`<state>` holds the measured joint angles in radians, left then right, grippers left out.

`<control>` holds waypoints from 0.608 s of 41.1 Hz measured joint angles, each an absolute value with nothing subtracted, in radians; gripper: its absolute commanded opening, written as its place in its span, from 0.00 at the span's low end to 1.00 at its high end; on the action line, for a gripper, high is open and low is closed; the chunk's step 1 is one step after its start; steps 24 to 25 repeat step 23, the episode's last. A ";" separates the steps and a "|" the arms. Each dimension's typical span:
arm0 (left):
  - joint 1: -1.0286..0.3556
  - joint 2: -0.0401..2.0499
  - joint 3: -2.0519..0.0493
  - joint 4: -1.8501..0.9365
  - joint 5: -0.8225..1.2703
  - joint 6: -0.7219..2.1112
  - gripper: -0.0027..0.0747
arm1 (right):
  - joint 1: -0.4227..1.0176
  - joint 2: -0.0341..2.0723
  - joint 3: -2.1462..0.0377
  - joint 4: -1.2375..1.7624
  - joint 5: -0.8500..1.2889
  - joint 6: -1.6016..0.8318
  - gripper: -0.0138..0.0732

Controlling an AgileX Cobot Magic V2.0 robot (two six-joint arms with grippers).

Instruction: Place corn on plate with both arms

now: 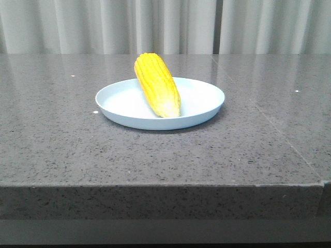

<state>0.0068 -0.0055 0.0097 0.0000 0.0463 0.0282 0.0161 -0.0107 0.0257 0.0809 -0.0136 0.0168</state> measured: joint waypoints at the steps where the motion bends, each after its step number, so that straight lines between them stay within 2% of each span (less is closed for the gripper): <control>1: 0.007 -0.005 0.010 0.000 0.046 0.028 0.01 | 0.016 -0.011 0.026 0.081 -0.015 0.017 0.08; 25: 0.007 -0.005 0.010 0.000 0.046 0.028 0.01 | 0.016 -0.011 0.026 0.079 -0.021 0.018 0.08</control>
